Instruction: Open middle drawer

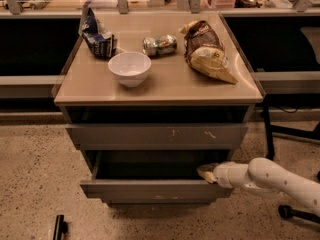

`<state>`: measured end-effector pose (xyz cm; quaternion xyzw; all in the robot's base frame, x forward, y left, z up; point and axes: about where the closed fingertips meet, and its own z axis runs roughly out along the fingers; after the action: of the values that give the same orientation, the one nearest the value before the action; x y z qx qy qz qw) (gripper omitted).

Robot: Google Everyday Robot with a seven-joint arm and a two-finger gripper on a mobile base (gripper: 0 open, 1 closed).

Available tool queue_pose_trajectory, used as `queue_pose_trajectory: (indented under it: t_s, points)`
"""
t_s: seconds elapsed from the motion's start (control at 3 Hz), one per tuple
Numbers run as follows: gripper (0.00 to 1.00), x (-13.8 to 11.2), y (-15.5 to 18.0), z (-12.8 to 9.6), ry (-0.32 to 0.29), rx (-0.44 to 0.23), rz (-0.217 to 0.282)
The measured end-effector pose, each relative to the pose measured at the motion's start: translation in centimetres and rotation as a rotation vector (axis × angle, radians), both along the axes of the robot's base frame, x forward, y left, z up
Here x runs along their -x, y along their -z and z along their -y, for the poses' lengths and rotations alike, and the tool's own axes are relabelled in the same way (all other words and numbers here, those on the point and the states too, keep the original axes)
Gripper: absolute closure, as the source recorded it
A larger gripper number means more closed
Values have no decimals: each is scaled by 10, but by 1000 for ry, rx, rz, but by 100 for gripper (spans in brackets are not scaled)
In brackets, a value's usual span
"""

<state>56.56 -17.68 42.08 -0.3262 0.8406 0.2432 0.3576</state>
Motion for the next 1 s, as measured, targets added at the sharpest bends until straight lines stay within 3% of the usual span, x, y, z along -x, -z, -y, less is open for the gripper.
queue_pose_trajectory:
  t_s: [0.33,0.67,1.0]
  points:
    - [100,4,0,-2,-16,-3,-8]
    - [100,33,6,-17,-116,-34,-51]
    - [100,39,5,-21,-140,-41,-58]
